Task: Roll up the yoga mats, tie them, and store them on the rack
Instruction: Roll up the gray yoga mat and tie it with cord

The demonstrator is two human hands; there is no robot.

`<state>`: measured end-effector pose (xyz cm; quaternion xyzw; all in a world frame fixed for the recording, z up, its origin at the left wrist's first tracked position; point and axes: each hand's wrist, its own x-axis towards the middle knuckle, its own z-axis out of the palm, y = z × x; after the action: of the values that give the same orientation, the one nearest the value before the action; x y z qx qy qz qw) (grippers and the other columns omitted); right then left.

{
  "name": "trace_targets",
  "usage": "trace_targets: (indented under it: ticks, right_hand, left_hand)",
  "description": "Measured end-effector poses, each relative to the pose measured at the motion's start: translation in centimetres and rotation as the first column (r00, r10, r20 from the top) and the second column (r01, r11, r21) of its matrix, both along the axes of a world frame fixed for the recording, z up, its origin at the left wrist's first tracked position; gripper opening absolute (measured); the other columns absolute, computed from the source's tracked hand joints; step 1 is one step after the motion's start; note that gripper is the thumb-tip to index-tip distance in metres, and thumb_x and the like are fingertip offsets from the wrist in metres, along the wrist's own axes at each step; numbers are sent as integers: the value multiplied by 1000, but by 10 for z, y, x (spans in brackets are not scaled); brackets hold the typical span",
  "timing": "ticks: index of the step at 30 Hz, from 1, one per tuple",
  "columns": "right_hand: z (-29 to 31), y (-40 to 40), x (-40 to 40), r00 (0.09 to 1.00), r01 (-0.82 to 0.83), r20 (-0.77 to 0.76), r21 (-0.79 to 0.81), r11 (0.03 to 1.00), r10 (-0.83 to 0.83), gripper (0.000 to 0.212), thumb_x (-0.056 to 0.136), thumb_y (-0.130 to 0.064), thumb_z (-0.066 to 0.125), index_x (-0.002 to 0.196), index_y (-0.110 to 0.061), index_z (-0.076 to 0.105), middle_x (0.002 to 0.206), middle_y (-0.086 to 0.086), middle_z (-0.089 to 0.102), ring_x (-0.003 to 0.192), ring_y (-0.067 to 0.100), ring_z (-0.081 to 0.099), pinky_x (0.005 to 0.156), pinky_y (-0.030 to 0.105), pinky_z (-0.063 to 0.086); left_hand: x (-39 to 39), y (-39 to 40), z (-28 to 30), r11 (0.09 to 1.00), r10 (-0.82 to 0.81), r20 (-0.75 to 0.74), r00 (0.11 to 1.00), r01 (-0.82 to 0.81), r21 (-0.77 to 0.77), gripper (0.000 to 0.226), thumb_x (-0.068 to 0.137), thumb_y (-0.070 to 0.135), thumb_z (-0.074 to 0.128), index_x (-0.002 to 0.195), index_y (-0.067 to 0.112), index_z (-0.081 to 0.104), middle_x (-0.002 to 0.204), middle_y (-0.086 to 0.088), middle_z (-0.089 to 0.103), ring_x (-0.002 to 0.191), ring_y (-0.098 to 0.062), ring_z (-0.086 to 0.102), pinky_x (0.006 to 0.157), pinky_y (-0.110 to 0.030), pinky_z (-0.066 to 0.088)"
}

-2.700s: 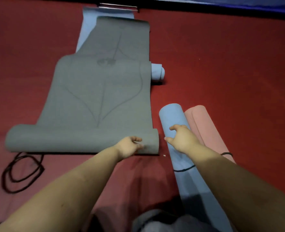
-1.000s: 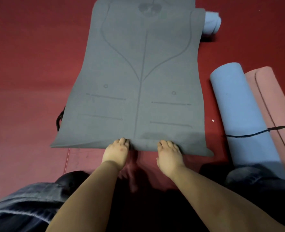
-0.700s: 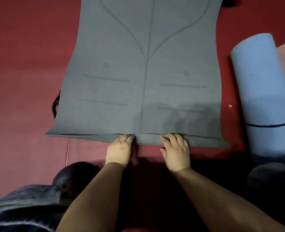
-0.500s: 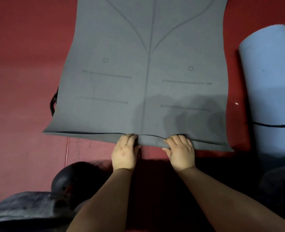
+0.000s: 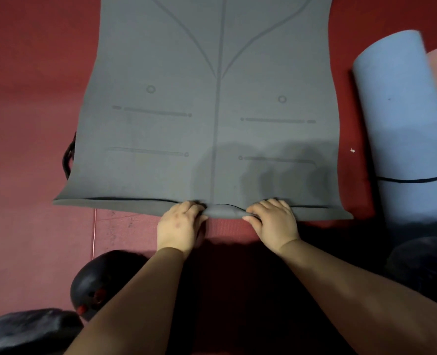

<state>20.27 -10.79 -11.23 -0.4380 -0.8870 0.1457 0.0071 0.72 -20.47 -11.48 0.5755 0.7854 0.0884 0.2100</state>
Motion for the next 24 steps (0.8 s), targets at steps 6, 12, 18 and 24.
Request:
trace_targets:
  ticks: [6,12,18,24]
  right_hand:
    - [12,20,-10,993,108,77,-223,969,-93,23,89,-38,59,95,-19,72,94,-2,72,96,23,63,82,29,42]
    - [10,31,-19,985,162,76,-110,981,-154,18,76,-33,73,79,-18,64,78,-1,67,83,27,60,78,34,32]
    - [3,-7,-29,1000,-27,15,129,991,26,16,70,-16,46,74,-18,61,72,3,54,64,25,56,51,31,45]
    - [-4,-19,-19,1000,5,19,47,999,-6,40,62,-34,80,94,-17,63,94,1,62,84,24,59,75,33,44]
  left_hand:
    - [-19,34,3,984,125,124,984,-107,-144,27,85,40,64,103,20,69,112,-1,64,107,-22,57,88,-26,38]
    - [-21,66,12,933,208,68,976,-177,-312,45,79,35,72,114,17,50,119,-8,50,108,-29,54,86,-35,43]
    - [-10,64,13,961,50,-183,982,-98,-260,38,84,41,63,113,17,60,120,-6,51,114,-28,43,92,-34,32]
    - [7,47,13,990,39,-270,962,-74,-121,17,87,24,55,89,10,65,90,-7,63,83,-31,60,70,-36,41]
